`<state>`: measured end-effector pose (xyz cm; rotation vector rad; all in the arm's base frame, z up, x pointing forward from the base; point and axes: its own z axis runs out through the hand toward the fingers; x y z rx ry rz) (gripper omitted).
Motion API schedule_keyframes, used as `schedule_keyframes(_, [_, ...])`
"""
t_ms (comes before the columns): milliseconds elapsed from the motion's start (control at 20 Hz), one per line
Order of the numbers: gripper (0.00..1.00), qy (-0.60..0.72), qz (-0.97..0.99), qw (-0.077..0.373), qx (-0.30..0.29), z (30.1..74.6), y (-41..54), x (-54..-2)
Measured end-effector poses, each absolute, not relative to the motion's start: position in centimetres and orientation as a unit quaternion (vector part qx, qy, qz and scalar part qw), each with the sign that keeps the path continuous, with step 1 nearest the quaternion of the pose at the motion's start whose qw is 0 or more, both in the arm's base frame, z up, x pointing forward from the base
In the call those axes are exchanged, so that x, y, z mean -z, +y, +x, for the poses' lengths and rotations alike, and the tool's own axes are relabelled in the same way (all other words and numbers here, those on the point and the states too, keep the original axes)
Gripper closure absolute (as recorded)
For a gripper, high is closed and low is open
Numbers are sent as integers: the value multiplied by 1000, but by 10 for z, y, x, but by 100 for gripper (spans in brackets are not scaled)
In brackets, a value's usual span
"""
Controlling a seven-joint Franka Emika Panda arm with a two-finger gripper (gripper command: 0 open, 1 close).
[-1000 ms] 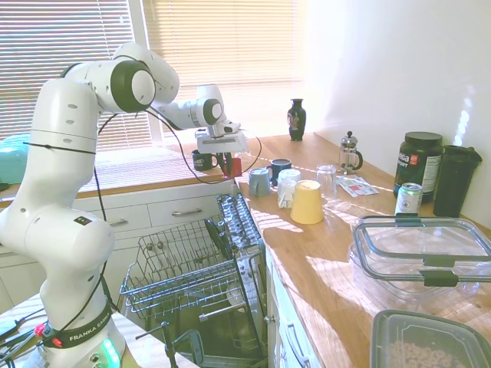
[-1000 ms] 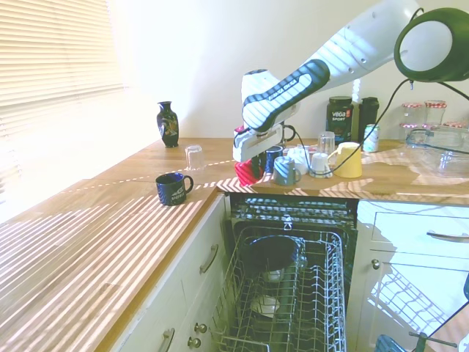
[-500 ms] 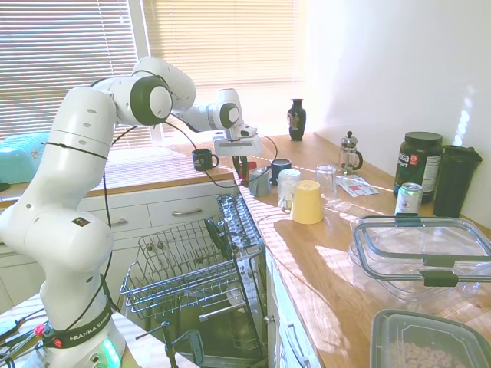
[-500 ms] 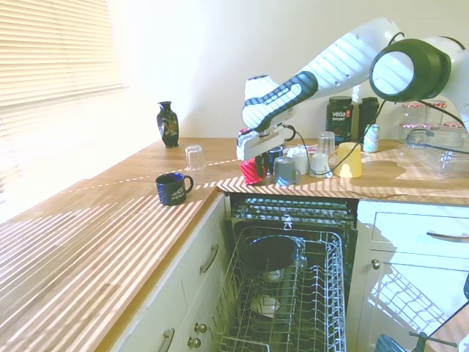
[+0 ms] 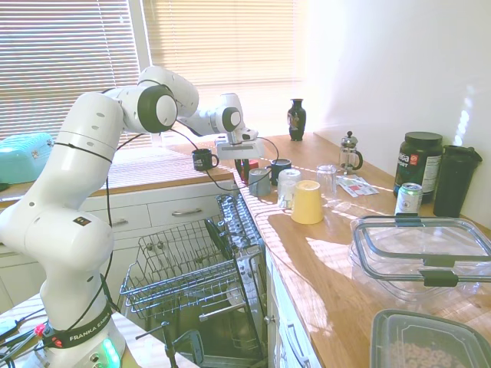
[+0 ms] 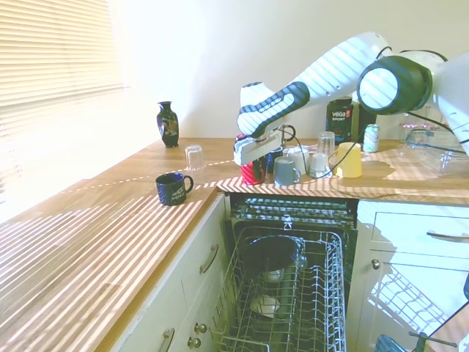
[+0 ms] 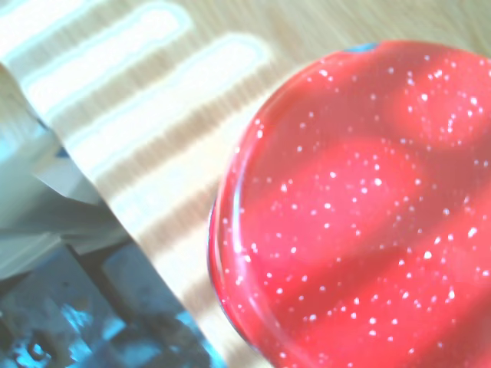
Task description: Remove a mug cup out of the dishwasher
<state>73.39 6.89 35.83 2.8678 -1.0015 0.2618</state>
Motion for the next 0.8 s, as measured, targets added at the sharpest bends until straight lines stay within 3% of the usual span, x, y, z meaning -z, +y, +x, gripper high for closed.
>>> schedule_keyframes(600, [0,-339,935,47,-96,737,71,-369])
schedule_keyframes(800, [0,-330,936,39,-115,728,85,-404])
